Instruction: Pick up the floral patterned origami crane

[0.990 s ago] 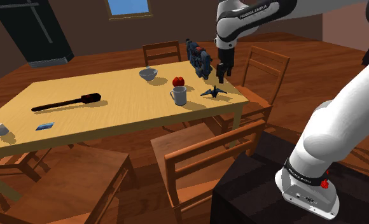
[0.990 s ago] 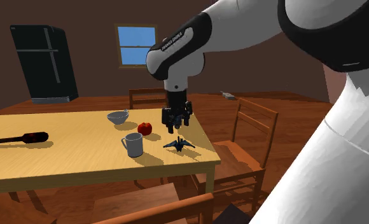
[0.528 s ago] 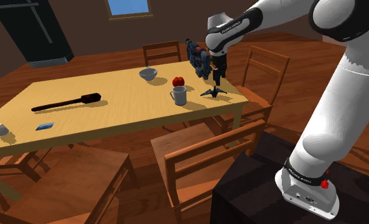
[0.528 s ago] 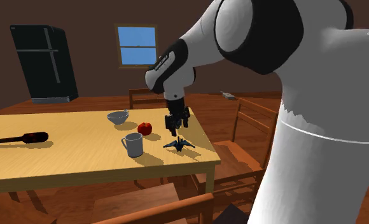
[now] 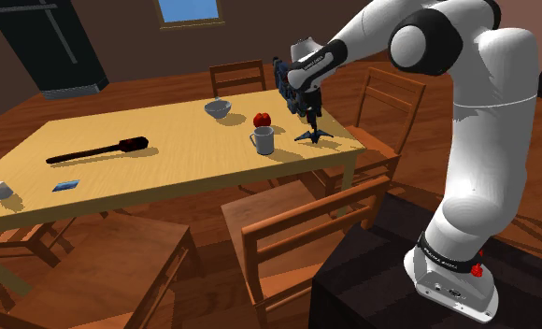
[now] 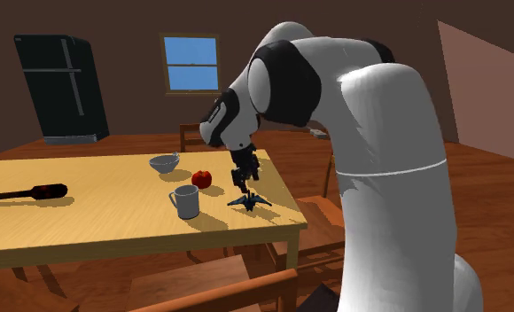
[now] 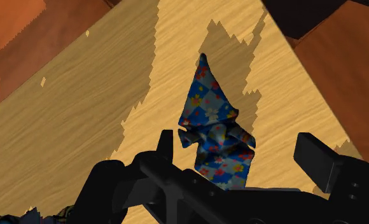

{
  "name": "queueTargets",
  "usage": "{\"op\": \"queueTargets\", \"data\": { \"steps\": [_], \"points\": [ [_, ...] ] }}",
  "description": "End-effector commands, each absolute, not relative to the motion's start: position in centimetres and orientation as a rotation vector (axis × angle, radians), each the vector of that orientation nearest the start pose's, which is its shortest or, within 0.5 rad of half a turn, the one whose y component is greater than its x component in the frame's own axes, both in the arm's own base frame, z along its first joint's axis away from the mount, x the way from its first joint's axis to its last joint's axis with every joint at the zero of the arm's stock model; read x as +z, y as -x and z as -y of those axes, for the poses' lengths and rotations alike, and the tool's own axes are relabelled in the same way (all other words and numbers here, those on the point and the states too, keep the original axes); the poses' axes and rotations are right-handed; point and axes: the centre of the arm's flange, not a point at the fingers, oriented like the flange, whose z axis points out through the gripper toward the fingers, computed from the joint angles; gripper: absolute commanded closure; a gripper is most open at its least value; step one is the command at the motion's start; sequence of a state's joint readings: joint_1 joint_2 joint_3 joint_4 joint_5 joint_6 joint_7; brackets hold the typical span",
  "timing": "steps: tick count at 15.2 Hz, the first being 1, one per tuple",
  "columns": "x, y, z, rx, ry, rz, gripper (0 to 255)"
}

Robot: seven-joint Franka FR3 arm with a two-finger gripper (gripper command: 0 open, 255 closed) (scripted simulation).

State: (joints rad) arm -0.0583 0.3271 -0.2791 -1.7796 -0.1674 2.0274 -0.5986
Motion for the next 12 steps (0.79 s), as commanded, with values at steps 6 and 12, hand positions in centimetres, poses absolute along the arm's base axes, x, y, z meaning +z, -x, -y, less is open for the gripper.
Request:
{"op": "queueTargets", "data": {
  "steps": [6, 12],
  "points": [
    [33.6, -61.1, 21.5, 0.305, 3.265, 0.627, 0],
    [32.2, -61.1, 21.5, 0.305, 3.265, 0.627, 255]
  ]
}}
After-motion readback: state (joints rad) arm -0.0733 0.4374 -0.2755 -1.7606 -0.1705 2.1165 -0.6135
